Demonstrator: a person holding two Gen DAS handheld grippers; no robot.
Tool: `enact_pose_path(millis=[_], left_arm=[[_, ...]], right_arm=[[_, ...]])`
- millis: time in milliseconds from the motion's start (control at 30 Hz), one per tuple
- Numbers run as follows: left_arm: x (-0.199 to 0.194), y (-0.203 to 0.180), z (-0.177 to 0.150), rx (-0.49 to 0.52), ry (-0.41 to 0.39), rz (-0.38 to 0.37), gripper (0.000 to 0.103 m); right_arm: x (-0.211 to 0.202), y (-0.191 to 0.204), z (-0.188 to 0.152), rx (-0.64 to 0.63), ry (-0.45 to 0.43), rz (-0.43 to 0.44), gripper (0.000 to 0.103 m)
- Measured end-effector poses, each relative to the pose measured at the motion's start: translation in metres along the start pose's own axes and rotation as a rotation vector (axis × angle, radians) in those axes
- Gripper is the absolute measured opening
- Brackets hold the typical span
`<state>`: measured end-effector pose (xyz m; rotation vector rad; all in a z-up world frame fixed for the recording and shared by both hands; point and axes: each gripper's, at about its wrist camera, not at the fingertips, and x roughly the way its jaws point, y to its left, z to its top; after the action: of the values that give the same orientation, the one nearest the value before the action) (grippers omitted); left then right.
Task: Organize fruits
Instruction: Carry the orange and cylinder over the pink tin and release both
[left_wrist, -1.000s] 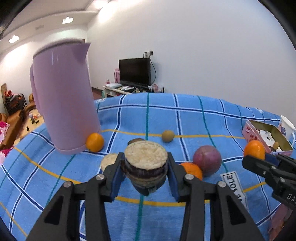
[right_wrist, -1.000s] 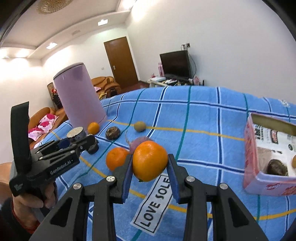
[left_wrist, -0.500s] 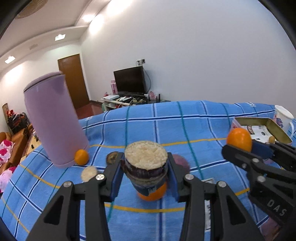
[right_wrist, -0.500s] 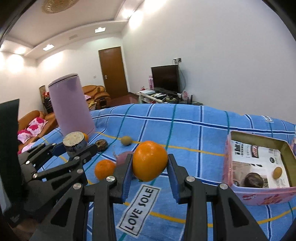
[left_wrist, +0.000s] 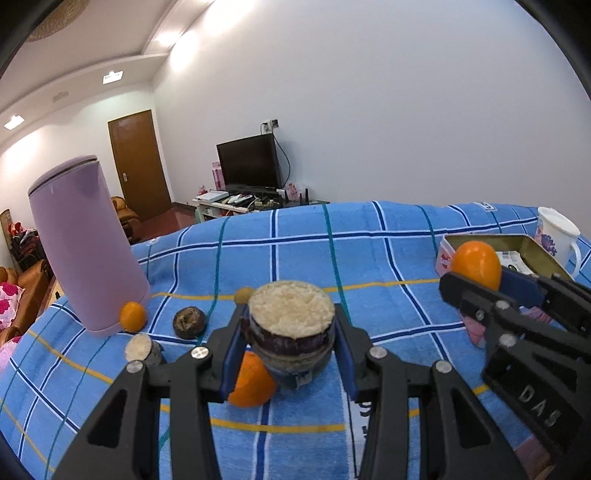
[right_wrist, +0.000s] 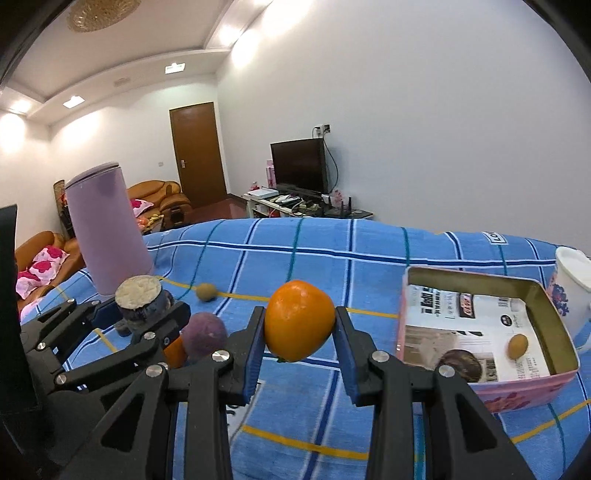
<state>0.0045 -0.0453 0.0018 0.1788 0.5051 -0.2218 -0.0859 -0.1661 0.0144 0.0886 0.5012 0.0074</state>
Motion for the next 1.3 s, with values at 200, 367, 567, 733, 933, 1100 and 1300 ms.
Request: enact_pose_path(millis=[200, 367, 567, 733, 933, 1100, 1300], left_arm=[[-0.002, -0.01, 0.006, -0.003, -0.009, -0.018, 0.045], [0.0, -0.029, 0.012, 0.011, -0.013, -0.037, 0.045], [0.001, -0.053, 0.021, 0.032, -0.022, -0.065, 0.045], [0.005, -0.072, 0.029, 0.025, -0.027, -0.095, 0.045], [0.01, -0.097, 0.034, 0.044, -0.022, -0.125, 0.045], [0.016, -0.116, 0.044, 0.045, -0.028, -0.152, 0.045], [0.028, -0.148, 0.053, 0.049, -0.025, -0.197, 0.045]], right_arm=[[-0.009, -0.016, 0.002, -0.012, -0.015, -0.025, 0.038], [-0.017, -0.038, -0.003, -0.027, -0.02, -0.059, 0.038], [-0.025, -0.066, 0.0, 0.015, -0.024, -0.082, 0.038], [-0.03, -0.088, 0.003, 0.031, -0.037, -0.118, 0.038], [-0.034, -0.117, 0.006, 0.065, -0.049, -0.165, 0.038], [-0.043, -0.142, 0.012, 0.099, -0.091, -0.223, 0.038], [-0.051, -0.17, 0.017, 0.076, -0.112, -0.328, 0.038]])
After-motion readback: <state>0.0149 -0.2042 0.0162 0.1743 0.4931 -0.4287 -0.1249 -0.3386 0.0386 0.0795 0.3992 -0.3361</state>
